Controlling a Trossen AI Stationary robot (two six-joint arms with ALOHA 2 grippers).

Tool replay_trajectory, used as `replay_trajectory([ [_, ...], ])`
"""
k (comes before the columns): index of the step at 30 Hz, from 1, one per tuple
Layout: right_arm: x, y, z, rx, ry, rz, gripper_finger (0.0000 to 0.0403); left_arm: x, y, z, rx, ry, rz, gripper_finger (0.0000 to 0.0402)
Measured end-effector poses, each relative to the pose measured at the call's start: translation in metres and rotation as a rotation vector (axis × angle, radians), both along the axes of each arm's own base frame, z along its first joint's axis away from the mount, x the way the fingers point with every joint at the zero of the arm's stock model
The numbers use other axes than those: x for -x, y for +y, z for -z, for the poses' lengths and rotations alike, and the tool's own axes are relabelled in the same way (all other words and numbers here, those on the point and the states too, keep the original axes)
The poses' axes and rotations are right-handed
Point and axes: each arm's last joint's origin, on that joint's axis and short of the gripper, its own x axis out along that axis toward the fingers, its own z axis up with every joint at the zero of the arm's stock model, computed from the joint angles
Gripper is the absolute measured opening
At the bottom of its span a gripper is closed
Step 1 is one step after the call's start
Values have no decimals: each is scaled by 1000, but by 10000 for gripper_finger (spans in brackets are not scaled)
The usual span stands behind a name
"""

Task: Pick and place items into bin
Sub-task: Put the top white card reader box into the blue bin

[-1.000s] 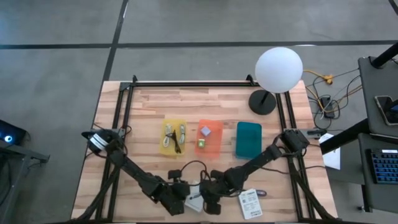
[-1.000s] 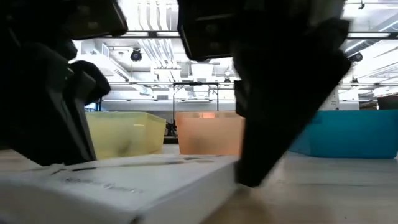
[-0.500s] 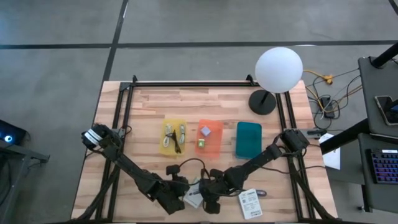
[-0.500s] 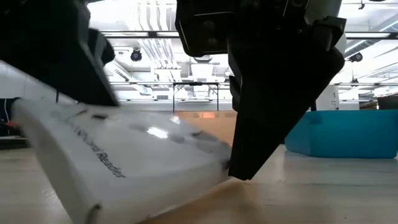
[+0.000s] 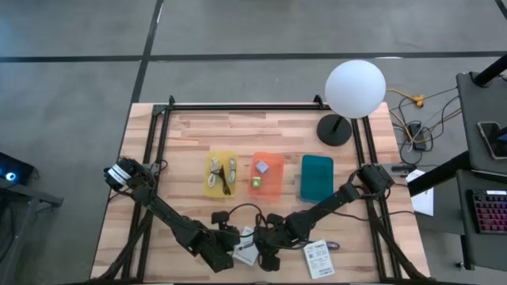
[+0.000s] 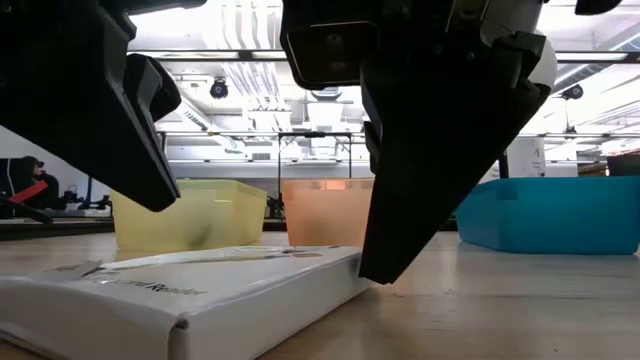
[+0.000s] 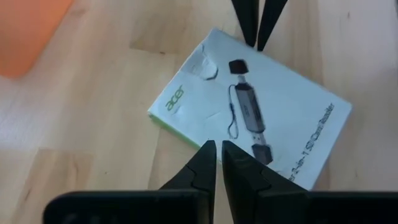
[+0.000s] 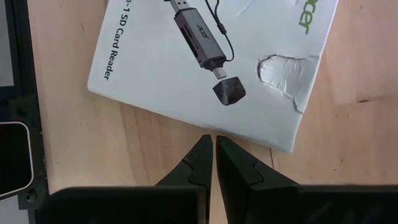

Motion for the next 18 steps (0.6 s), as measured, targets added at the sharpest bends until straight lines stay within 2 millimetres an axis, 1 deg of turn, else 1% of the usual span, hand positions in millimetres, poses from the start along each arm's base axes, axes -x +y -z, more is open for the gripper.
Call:
replay_trajectory([
  [7,0,0,0,-1,1,1,13,-4,-4,10,17,-8,6,11],
  [18,0,1,0,-2,2,-2,13,-1,-3,27,16,48,-1,11],
])
